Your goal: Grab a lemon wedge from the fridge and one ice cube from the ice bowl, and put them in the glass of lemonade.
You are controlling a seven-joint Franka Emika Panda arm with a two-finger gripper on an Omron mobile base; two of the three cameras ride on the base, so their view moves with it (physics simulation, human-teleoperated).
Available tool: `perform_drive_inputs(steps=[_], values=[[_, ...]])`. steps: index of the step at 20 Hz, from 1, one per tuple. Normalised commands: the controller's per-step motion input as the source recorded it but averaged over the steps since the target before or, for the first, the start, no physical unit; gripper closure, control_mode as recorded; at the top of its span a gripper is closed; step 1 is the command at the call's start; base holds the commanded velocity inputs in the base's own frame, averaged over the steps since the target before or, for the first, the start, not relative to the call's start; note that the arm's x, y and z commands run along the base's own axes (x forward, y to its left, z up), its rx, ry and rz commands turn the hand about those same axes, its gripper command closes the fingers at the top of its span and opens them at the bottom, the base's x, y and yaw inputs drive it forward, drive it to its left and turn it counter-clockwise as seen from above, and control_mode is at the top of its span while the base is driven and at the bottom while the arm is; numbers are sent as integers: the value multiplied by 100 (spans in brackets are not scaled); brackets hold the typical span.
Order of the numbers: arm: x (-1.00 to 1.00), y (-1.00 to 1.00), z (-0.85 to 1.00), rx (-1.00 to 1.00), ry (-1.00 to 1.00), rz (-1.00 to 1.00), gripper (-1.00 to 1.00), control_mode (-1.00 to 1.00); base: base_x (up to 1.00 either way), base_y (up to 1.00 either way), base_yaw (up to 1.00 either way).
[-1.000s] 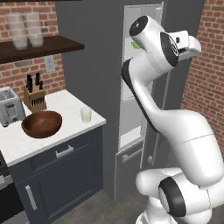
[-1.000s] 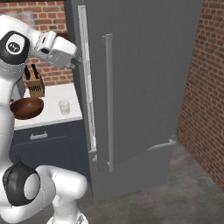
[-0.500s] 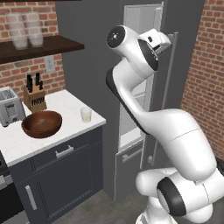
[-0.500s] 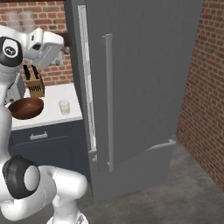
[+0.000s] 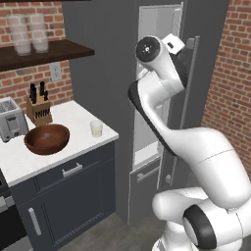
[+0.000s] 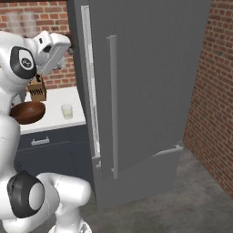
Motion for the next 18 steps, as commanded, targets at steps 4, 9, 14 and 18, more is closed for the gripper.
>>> perform_drive_inputs(steps=[4,9,14,18], values=[[52,0,0,-21,12,8,-100,-100,0,0,0],[39,1,-3,-26,11,-5,-100,-100,0,0,0],[30,1,-5,-24,16,-11,-100,-100,0,0,0],[25,-1,-1,-16,14,-14,-100,-100,0,0,0]])
